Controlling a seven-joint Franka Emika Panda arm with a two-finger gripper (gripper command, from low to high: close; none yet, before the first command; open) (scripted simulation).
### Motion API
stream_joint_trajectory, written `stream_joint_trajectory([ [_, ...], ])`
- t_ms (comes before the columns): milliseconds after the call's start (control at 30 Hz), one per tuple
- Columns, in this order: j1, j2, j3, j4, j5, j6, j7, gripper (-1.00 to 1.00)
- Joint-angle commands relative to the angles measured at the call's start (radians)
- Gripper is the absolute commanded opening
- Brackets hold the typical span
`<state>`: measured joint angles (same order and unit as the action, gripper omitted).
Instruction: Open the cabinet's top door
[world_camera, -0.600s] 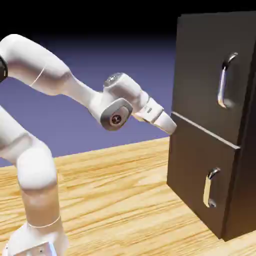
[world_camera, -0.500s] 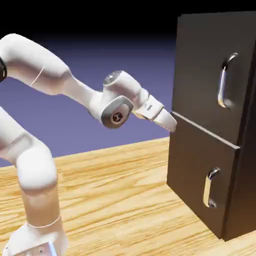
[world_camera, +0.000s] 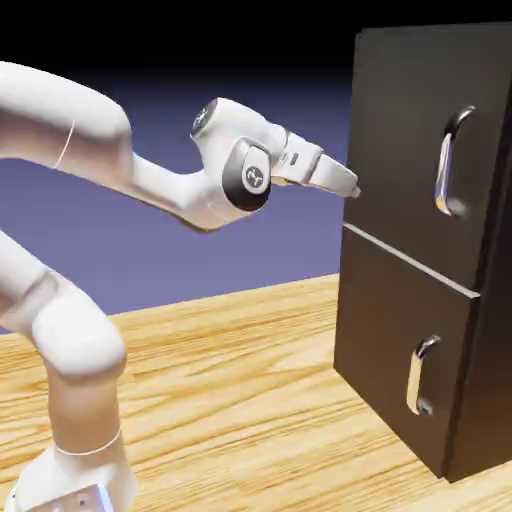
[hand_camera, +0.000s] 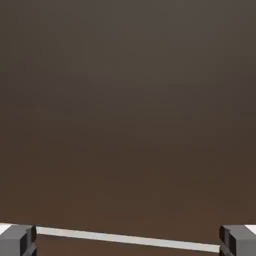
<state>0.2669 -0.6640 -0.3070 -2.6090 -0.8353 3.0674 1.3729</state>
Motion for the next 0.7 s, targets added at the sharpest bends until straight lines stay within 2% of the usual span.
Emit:
stream_joint_trajectory([
  [0,0.013,-0.005,-0.016,0.01,-0.044,0.002,0.033,0.0],
  [667,0.279,-0.103,-0.336,0.22,-0.913,0.033,0.691,0.0],
])
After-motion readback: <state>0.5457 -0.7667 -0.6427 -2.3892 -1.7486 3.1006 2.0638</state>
